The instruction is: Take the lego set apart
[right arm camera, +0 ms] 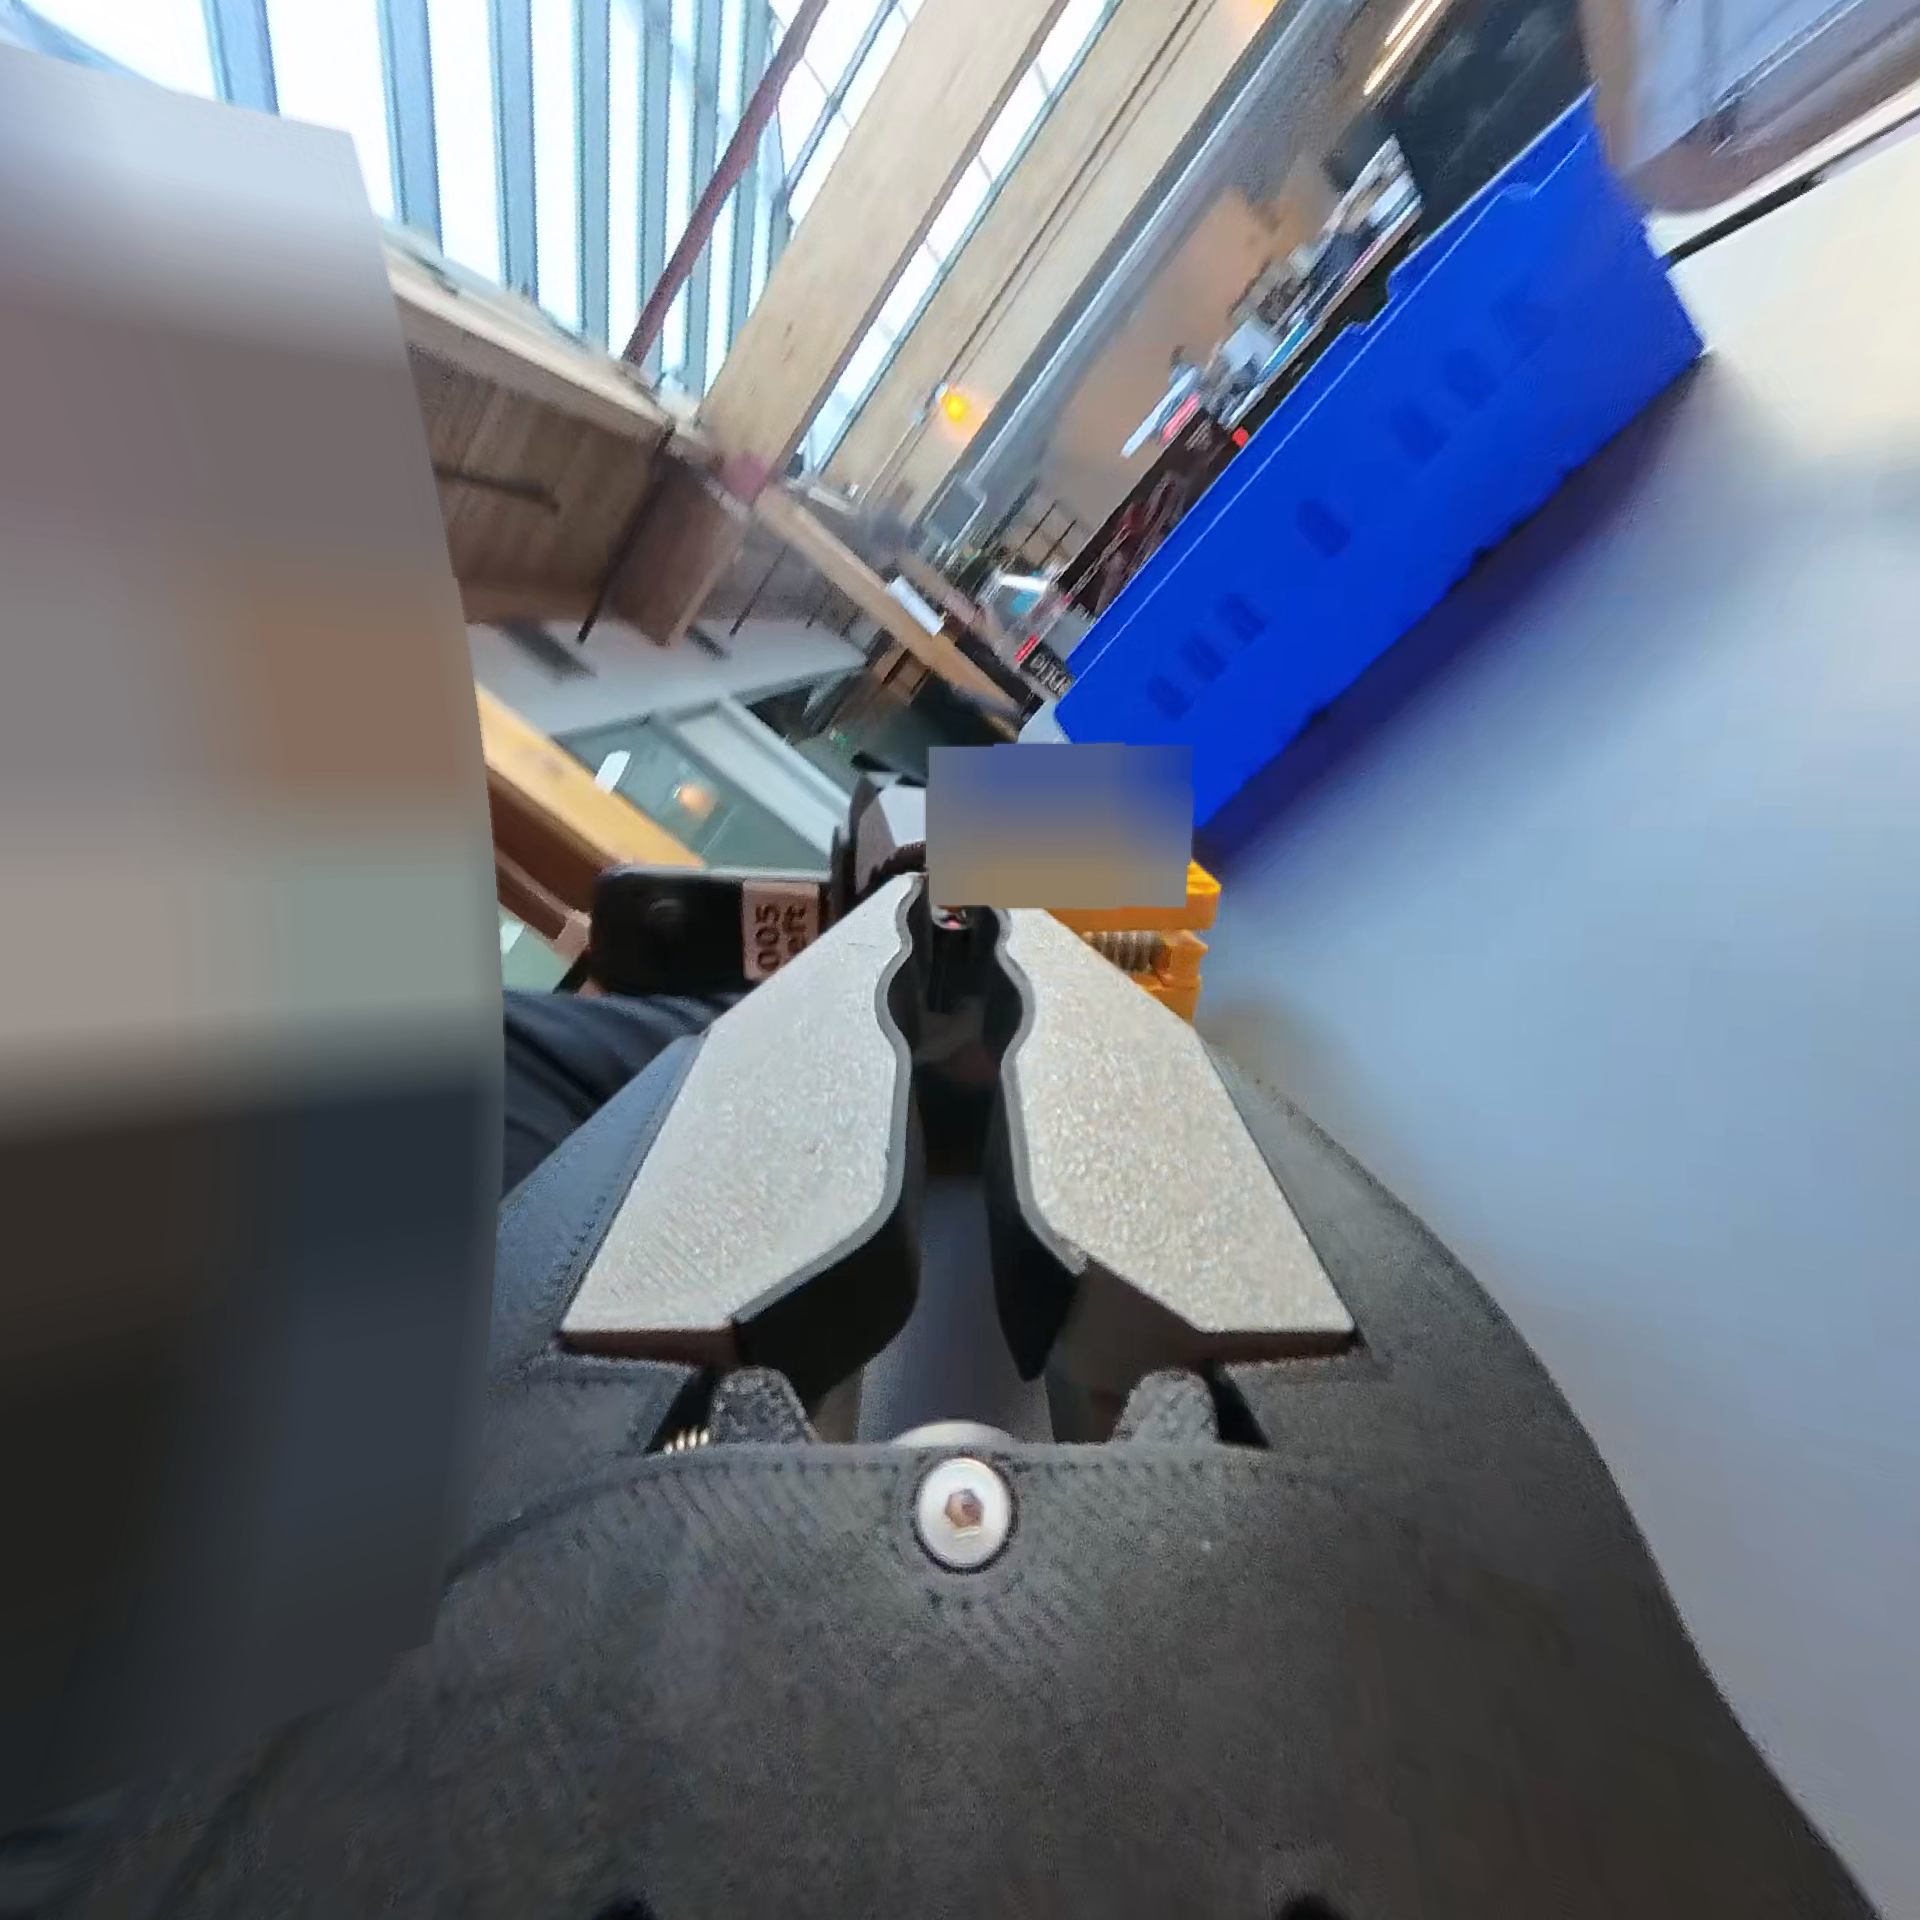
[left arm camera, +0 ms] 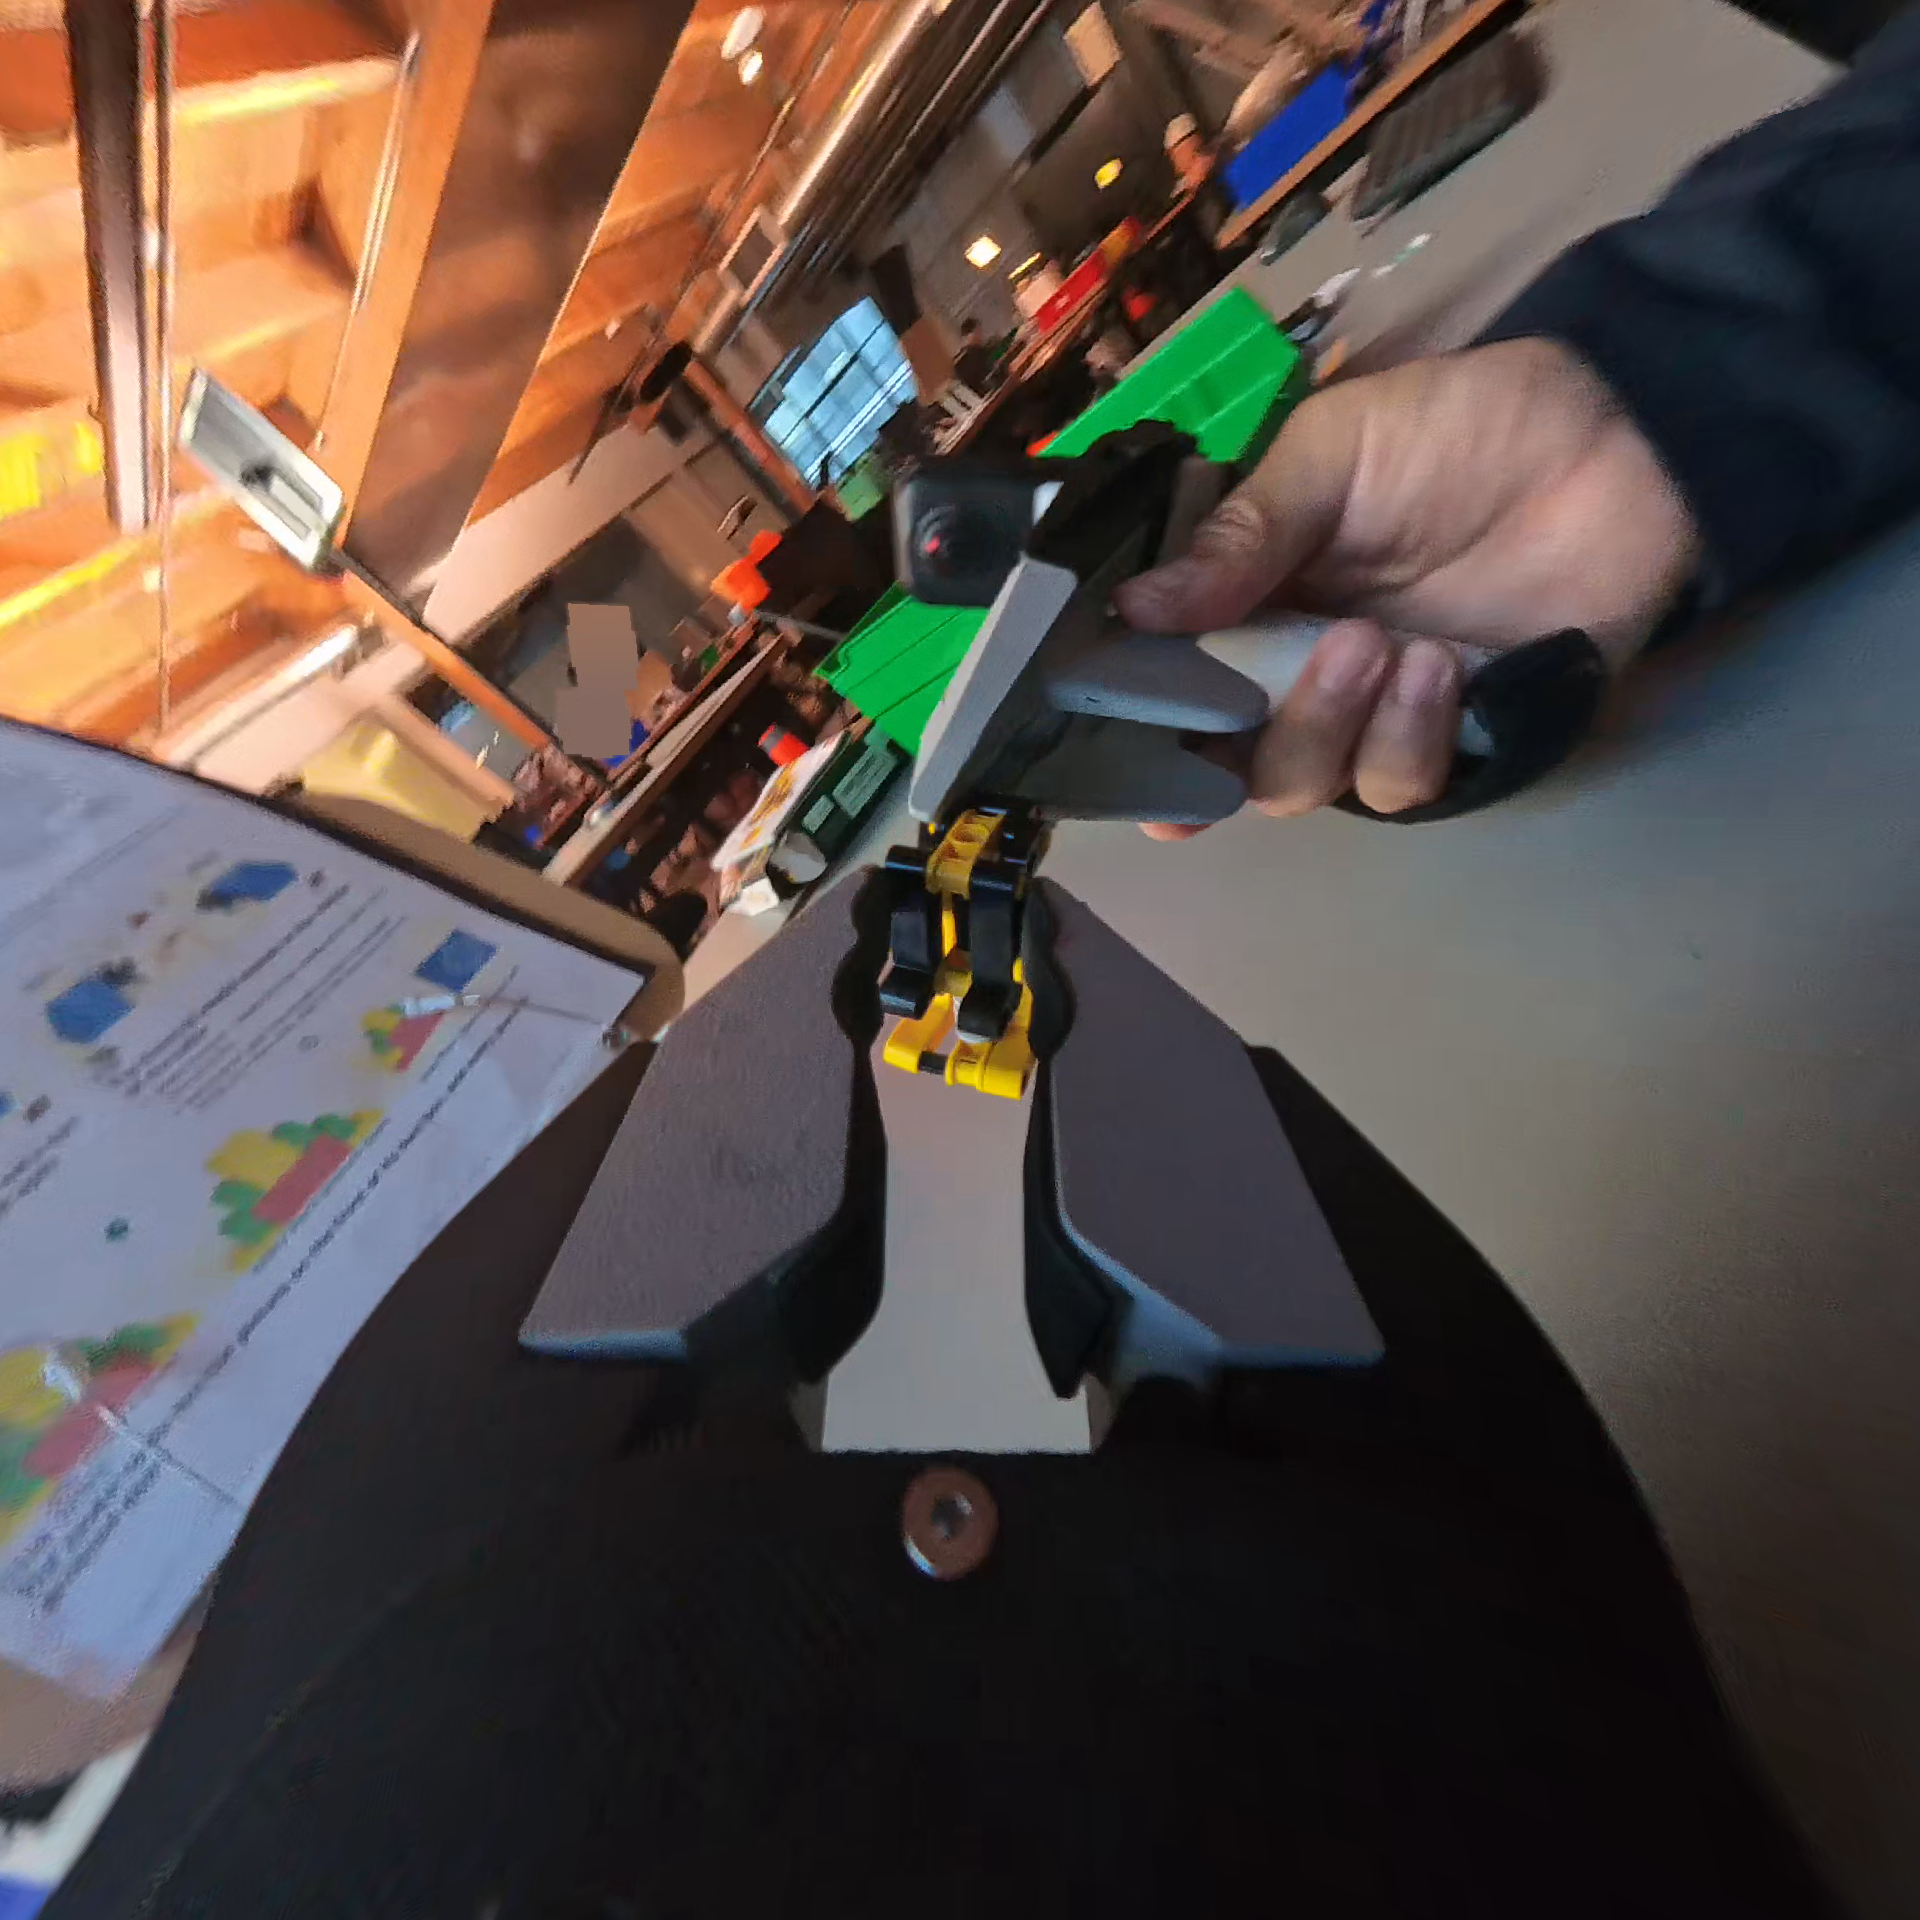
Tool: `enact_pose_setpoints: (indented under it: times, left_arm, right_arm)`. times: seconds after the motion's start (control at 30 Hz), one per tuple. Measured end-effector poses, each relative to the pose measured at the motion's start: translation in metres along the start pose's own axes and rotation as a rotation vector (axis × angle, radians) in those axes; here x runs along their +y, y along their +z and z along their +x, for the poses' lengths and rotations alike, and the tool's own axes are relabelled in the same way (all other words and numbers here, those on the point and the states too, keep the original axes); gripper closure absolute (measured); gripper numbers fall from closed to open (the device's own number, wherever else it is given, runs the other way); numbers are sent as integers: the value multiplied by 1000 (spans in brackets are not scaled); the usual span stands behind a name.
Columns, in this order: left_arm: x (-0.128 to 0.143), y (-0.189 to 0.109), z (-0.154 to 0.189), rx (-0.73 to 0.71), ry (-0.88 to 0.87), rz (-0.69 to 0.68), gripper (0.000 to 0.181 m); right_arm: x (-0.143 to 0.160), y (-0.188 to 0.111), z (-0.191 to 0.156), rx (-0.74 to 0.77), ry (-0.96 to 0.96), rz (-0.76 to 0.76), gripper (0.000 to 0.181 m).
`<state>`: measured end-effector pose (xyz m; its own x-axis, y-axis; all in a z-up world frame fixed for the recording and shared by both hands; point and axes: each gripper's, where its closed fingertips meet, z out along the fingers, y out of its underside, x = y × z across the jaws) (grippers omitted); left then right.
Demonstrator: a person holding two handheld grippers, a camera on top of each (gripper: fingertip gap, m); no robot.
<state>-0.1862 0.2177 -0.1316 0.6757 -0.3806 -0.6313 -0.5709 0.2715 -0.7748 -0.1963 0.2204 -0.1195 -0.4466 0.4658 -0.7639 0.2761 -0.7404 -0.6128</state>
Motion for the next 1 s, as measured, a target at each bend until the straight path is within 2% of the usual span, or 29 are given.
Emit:
enact_pose_setpoints:
  times: [0.03, 0.17, 0.2, 0.23, 0.27, 0.3, 0.33, 0.4, 0.43, 0.53, 0.6, 0.63, 0.67, 0.7, 0.77, 0.8, 0.9, 1.0]
  left_arm:
    - [0, 1, -4, -28, -34, -18, 159]
    - [4, 4, -17, -91, -85, -47, 158]
    - [-1, 2, -7, -43, -18, -36, 159]
    - [-3, 2, 8, -20, 56, -45, 159]
    - [-8, 1, 20, -2, 135, -40, 159]
    - [-12, 0, 18, -19, 147, -34, 159]
    - [-10, 0, 11, -23, 91, -39, 159]
    - [-9, -5, -3, -54, 53, -6, 159]
    - [-10, -7, -3, -57, 91, 14, 159]
    - [-18, -9, 3, -38, 131, 54, 158]
    - [-19, -8, 2, -50, 142, 52, 158]
    - [-18, -8, 2, -49, 147, 52, 158]
    - [-18, -8, 3, -44, 151, 53, 158]
    - [-18, -9, 4, -38, 152, 53, 158]
    - [-19, -10, 5, -27, 148, 57, 158]
    - [-20, -10, 5, -22, 149, 63, 159]
    - [-21, -9, 6, -25, 164, 70, 158]
    - [-22, -11, 4, -31, 164, 82, 158]
  right_arm:
    - [-5, 1, 1, 15, 6, 22, 178]
    - [-25, 4, 8, 28, 56, 161, 181]
    - [-62, -16, 6, -16, 88, 371, 181]
    - [-91, -43, 1, -27, 71, 497, 181]
    - [-105, -64, 0, 55, -30, 532, 181]
    - [-106, -71, 1, 195, -181, 455, 181]
    - [-97, -68, -4, 261, -300, 319, 181]
    - [-63, -55, -15, 274, -433, 53, 181]
    - [-51, -50, -20, 272, -482, 3, 181]
    - [-23, -27, -35, 153, -485, -94, 181]
    - [-9, -16, -32, 117, -440, -171, 180]
    - [-6, -14, -28, 127, -419, -187, 137]
    - [-3, -13, -25, 127, -400, -203, 136]
    - [-2, -14, -23, 124, -387, -201, 148]
    - [-4, -17, -18, 143, -366, -196, 141]
    - [-3, -16, -20, 126, -371, -199, 153]
    - [10, -11, -24, 85, -362, -257, 169]
    - [14, -8, -24, 43, -319, -252, 175]
